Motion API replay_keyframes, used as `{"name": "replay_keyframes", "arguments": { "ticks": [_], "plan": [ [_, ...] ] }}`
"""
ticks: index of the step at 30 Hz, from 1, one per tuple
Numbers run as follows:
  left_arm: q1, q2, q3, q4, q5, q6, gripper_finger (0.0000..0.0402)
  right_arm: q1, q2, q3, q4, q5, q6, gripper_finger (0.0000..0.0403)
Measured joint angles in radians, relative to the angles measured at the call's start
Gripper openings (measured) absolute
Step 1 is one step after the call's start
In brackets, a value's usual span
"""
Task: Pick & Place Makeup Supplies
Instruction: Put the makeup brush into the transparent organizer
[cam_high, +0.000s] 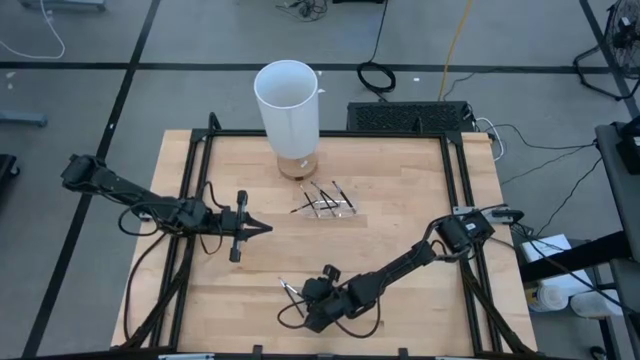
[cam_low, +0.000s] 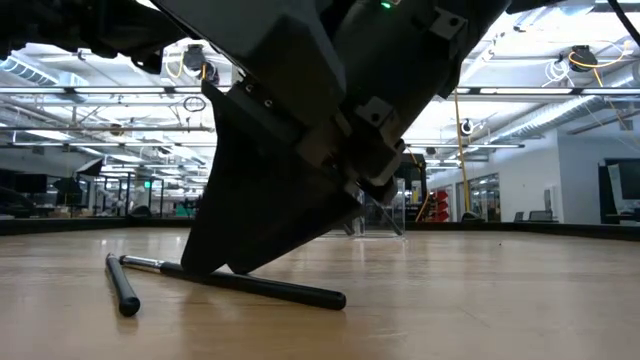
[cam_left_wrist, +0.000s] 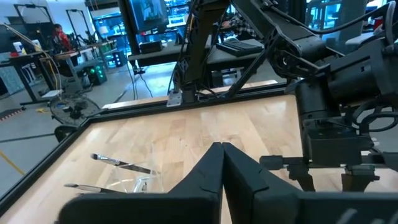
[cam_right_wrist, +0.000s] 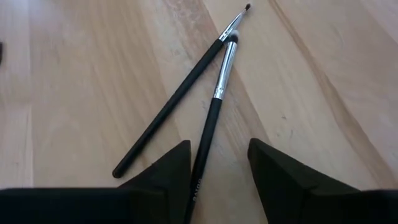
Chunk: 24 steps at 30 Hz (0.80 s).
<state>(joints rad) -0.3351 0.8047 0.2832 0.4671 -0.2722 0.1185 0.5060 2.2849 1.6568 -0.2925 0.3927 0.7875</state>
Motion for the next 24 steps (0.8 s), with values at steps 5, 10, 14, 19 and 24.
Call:
{"name": "replay_keyframes", "arguments": {
  "ticks": [5,10,14,19,24],
  "plan": [
    [0.0,0.0,0.0,0.0,0.0,-0.015,0.0038,-0.003,-0.002,-0.03,-0.004,0.003,0.038,0.0134],
    [0.0,0.0,0.0,0.0,0.0,-0.017,0.0046,-0.009,0.0,-0.034,-0.05,-0.001,0.04,0.011],
    [0.0,0.0,0.0,0.0,0.0,-0.019,0.0046,-0.017,0.001,-0.034,-0.077,-0.003,0.019,0.0084],
    [0.0,0.0,0.0,0.0,0.0,-0.019,0.0046,-0.031,0.002,-0.034,-0.104,-0.012,-0.003,0.0063],
    [0.0,0.0,0.0,0.0,0.0,-0.019,0.0047,-0.035,0.002,-0.035,-0.085,-0.028,-0.046,0.0061]
  ]
}}
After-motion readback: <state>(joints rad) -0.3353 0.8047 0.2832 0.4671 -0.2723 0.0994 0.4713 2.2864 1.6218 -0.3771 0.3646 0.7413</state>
